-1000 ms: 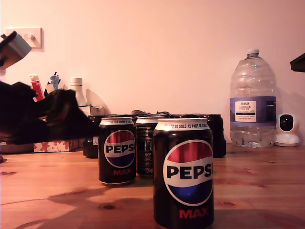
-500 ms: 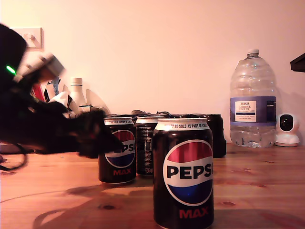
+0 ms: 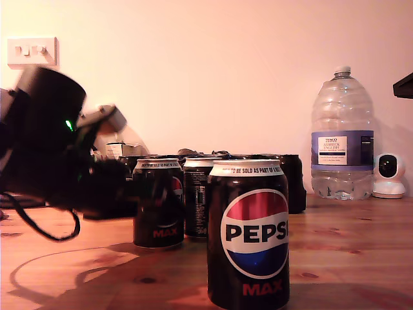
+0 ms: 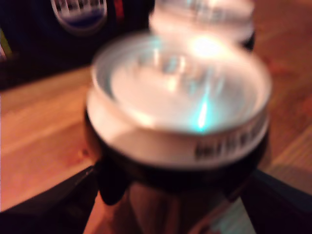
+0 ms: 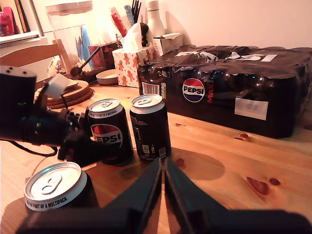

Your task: Stack up the Pepsi cans on top of each other

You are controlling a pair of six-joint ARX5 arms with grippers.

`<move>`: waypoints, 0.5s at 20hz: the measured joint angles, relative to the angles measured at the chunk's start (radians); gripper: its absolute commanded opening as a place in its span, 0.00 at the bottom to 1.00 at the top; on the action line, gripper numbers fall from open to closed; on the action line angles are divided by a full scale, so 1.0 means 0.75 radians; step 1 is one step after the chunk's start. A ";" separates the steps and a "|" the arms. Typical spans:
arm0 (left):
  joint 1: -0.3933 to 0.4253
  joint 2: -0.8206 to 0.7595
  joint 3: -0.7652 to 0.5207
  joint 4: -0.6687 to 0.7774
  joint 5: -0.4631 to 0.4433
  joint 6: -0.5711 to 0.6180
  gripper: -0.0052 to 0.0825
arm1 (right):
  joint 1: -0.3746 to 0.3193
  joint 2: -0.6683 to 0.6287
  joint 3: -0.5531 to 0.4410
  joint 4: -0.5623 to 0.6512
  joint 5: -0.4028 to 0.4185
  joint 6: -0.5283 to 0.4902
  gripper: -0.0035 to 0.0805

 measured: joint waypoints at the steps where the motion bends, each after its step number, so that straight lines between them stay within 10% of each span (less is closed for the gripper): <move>1: 0.000 -0.001 0.001 -0.004 0.001 0.005 0.78 | 0.000 0.000 0.000 0.000 0.000 0.000 0.03; 5: 0.002 -0.001 0.001 -0.009 0.011 0.027 0.49 | 0.000 0.031 0.000 0.001 0.002 -0.001 0.03; 10: 0.003 -0.001 0.001 -0.013 0.029 0.050 0.47 | 0.000 0.279 -0.001 0.153 0.043 -0.072 0.03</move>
